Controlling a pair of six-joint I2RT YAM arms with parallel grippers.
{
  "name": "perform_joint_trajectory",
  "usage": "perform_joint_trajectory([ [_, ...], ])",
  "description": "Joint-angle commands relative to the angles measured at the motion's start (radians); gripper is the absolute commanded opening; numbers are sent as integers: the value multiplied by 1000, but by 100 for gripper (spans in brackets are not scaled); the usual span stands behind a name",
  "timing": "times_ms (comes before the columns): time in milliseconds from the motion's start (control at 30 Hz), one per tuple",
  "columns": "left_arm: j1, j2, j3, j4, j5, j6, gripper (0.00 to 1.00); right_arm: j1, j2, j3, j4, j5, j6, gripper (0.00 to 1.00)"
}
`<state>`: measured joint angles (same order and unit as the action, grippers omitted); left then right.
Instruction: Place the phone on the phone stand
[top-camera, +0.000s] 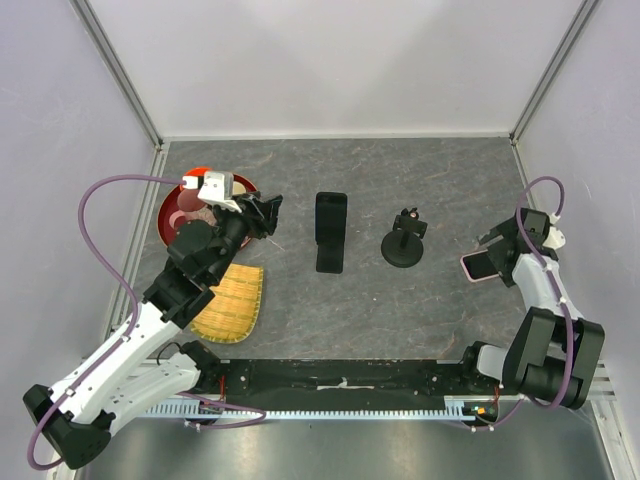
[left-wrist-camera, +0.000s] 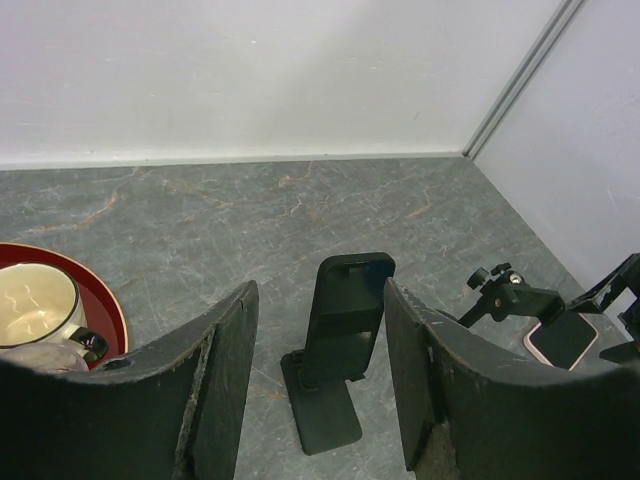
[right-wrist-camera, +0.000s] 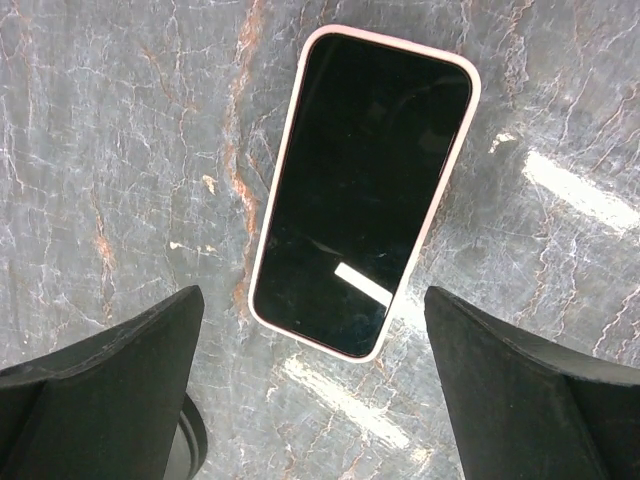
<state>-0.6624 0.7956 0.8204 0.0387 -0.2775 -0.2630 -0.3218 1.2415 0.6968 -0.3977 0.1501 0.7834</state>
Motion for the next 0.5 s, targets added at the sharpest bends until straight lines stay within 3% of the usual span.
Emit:
perform_joint_trajectory([
  [0,3,-18,42,15,9,-31,60,0,56,70,-68,40,39,98],
  [200,6,-25,43,15,11,-31,60,3,242,222,-234,20,114,98],
  [467,15,-29,43,15,14,-35,60,7,326,244,-220,-15,203,98],
])
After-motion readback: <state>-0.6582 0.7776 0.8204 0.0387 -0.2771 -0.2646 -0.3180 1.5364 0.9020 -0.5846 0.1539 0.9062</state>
